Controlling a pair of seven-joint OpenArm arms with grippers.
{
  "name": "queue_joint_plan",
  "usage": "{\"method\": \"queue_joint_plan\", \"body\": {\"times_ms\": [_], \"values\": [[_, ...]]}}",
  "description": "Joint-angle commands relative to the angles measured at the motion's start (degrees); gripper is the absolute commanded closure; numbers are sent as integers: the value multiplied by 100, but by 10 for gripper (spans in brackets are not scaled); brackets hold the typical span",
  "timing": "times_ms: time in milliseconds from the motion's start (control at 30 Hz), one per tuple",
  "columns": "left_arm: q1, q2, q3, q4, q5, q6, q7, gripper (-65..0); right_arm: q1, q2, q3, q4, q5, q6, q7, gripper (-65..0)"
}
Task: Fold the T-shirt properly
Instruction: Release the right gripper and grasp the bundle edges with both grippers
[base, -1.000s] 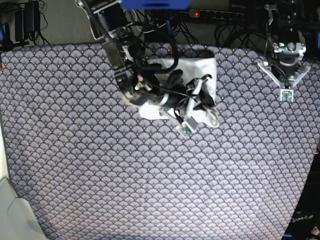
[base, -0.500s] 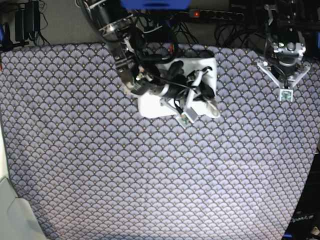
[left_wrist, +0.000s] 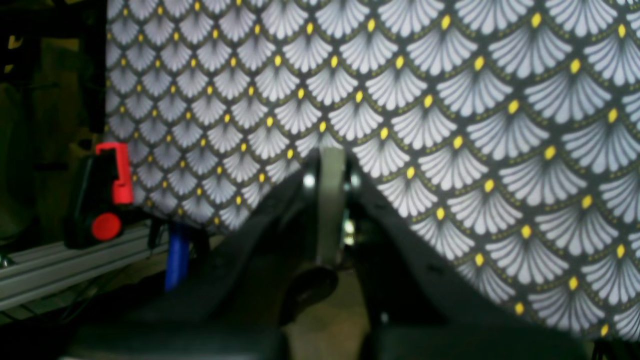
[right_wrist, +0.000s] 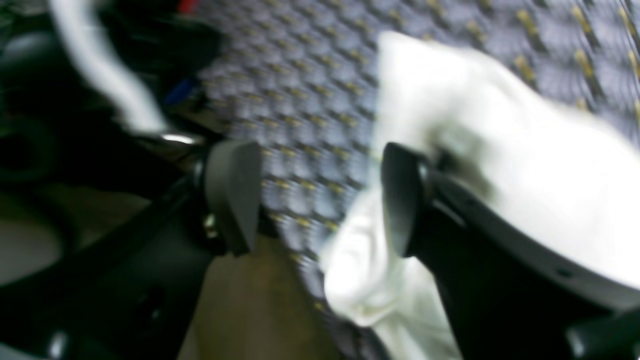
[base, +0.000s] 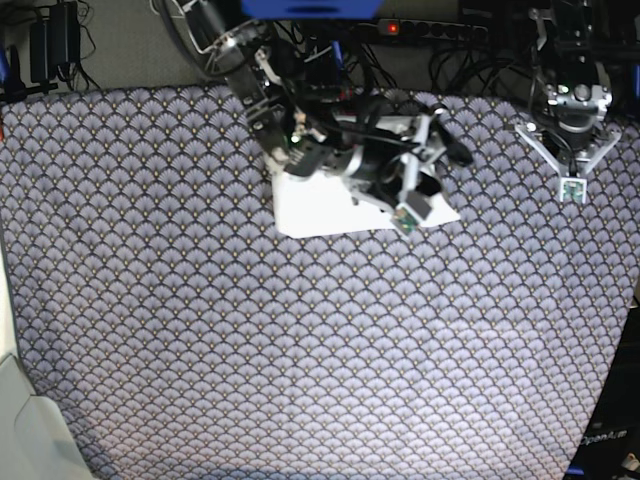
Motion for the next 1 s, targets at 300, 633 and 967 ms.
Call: {"method": "queue_joint_plan", "body": {"times_ms": [300, 633, 967], "values": [[220, -74, -40, 227, 27, 15, -92, -4, 100, 788, 370, 1160, 125, 52, 349, -397], [220, -4, -22, 974, -1152, 6, -48, -4, -463, 1403, 1267, 1221, 143, 70, 385, -115], [36, -83, 4, 965, -2901, 6, -31, -4, -683, 1509, 1275, 1045, 116, 70, 385, -10]]}}
